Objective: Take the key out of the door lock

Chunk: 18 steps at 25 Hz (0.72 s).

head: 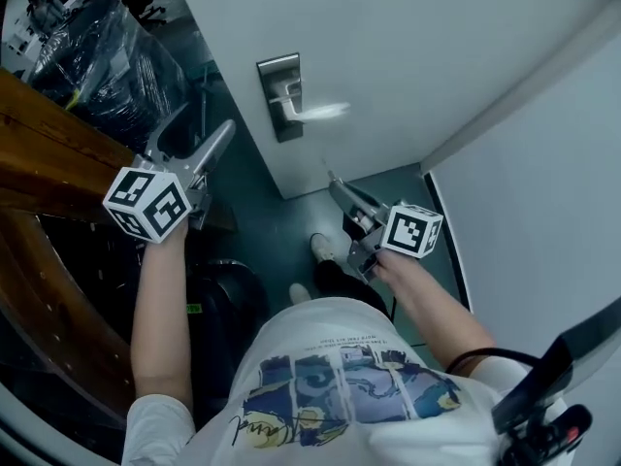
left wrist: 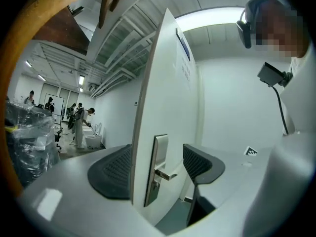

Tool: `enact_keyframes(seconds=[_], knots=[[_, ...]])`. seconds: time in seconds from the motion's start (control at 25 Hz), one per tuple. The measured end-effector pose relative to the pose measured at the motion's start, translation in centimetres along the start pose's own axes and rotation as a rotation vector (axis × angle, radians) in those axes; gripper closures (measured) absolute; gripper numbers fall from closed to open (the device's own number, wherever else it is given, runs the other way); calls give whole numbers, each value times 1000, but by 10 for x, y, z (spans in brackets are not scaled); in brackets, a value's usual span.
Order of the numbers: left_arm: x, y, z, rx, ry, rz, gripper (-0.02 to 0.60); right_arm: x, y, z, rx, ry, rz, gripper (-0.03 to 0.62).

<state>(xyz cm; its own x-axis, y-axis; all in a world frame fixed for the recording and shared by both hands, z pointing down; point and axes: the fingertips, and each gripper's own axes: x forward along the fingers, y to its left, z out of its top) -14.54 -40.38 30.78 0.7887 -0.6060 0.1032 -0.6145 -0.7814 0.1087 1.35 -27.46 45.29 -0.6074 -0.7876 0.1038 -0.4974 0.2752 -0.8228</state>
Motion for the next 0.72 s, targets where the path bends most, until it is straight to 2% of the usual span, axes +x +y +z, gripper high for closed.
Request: enact_keyframes(seconds=[0.12, 0.32, 0.52, 0.72], knots=[[-19, -24, -19, -14, 35, 8, 256, -8, 4, 0, -55, 20, -38, 571], [-45, -57, -48, -55, 87, 15, 291, -14, 20, 3, -176, 50, -49, 571], [-61, -88, -74, -118, 140, -13, 321, -24, 35, 2, -298, 79, -67, 571], [-73, -109, -86, -146, 157, -21, 391, -29, 44, -2, -404, 99, -80, 571]])
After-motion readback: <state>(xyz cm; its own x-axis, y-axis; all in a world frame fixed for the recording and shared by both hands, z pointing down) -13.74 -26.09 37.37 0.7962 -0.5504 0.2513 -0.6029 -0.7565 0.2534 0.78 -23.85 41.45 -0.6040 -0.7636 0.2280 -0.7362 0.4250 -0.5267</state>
